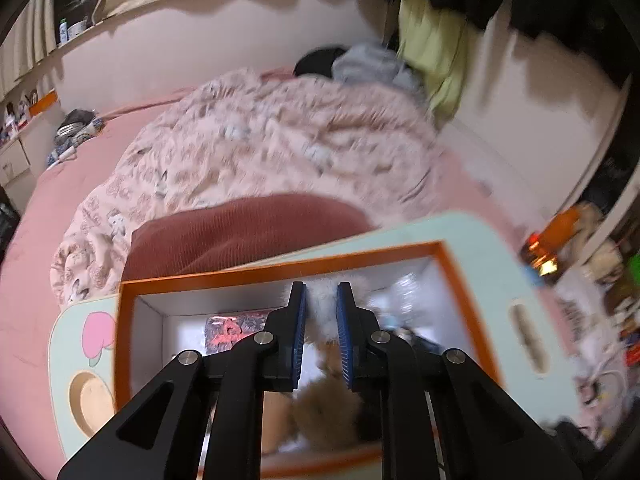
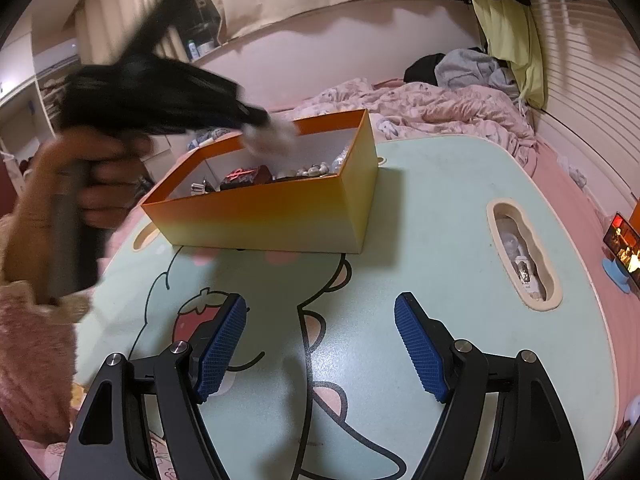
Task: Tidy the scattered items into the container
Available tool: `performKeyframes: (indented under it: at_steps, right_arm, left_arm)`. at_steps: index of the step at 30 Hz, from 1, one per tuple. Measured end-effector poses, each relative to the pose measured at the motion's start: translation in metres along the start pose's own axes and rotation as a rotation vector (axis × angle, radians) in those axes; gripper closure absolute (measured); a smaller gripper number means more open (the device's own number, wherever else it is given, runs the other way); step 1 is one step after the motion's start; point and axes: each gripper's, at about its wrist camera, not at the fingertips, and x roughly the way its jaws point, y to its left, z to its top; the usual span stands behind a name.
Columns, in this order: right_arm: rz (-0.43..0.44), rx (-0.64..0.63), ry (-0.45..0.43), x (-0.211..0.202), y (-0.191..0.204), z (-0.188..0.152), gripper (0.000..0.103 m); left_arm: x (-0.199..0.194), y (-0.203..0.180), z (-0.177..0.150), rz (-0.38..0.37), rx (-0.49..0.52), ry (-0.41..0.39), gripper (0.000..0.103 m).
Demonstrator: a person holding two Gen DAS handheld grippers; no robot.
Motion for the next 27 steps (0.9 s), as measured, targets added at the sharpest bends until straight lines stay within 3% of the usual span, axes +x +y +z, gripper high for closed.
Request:
performKeyframes:
  at_steps: [2, 4, 8, 13, 16, 18, 20, 26, 27]
  right_arm:
    - [0.000, -0.002, 0.001, 0.000, 0.000, -0.001, 0.026]
    - [0.000, -0.002, 0.004, 0.001, 0.000, -0.001, 0.026]
    - [0.000, -0.005, 0.009, 0.002, -0.001, 0.001, 0.026]
    - [0.003, 0.005, 0.009, 0.003, -0.002, 0.002, 0.026]
    - [0.007, 0.010, 0.010, 0.002, -0.002, 0.001, 0.026]
    - [0.007, 0.009, 0.010, 0.002, -0.001, 0.002, 0.026]
    - [0.009, 0.007, 0.012, 0.002, -0.002, 0.002, 0.026]
    - [0.009, 0.007, 0.016, 0.002, -0.003, 0.002, 0.026]
    - [0.009, 0.007, 0.016, 0.003, -0.003, 0.002, 0.026]
  left_arm:
    - [-0.017, -0.001, 0.001, -0.027, -0.001, -0.032, 0.087]
    - [-0.021, -0.006, 0.002, -0.032, 0.026, -0.004, 0.086]
    - [0.007, -0.008, -0.001, 0.008, -0.004, 0.091, 0.061]
    - [0.020, -0.006, -0.011, -0.025, -0.065, 0.088, 0.061]
    - [0.022, -0.005, -0.014, 0.049, -0.042, 0.107, 0.058]
    - [0.020, 0.000, -0.017, 0.099, -0.034, 0.105, 0.043]
    - [0.020, 0.004, -0.022, 0.147, -0.026, 0.094, 0.037]
    - [0.053, 0.000, -0.036, 0.173, 0.049, 0.237, 0.037]
    - [0.059, -0.001, -0.040, 0.173, 0.059, 0.248, 0.041]
